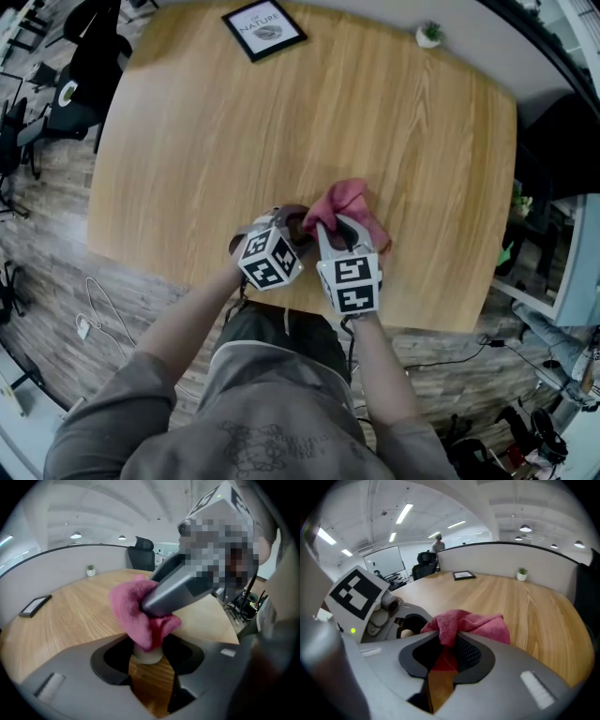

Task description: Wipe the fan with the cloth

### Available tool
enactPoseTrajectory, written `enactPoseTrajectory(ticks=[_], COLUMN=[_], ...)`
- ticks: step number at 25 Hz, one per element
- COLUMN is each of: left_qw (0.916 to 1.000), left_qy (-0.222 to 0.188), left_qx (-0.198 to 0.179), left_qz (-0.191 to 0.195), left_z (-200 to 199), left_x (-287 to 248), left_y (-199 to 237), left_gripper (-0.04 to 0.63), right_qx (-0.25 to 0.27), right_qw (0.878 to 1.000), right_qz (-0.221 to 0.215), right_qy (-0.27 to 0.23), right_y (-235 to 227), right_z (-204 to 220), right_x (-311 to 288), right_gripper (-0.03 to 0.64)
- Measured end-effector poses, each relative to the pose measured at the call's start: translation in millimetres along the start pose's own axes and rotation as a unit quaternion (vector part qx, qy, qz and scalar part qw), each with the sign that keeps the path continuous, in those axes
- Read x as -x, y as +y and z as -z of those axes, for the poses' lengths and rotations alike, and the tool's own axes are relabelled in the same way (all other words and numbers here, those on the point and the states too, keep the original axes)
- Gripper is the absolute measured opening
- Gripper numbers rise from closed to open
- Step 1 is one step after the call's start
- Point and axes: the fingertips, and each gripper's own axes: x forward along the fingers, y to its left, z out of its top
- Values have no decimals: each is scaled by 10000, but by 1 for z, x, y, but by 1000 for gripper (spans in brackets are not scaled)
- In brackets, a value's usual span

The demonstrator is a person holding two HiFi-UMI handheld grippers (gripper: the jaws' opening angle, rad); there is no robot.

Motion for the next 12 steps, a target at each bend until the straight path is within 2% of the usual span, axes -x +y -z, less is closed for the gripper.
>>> enactPoseTrajectory(ticks=[3,6,9,12], left_qw=[10000,10000,10000,10000], left_qy=[-9,-10,-5,-4], left_qx=[-32,-37,-1,0], left_qz=[-15,-21,8,6], left_z=[-1,0,0,0], left_x=[0,0,0,1], left_y=[0,0,-1,0], left_gripper=[202,202,202,202], right_qx=[121,37,-102,-276], right_qw=[9975,9958,9972,9993], right_qz=[-633,-845,-679,-209], right_qy=[295,350,285,162], right_y=[25,24,4,-28], right_z=[12,18,16,18], right_x=[-4,1,13,27], right_gripper=[80,81,83,83])
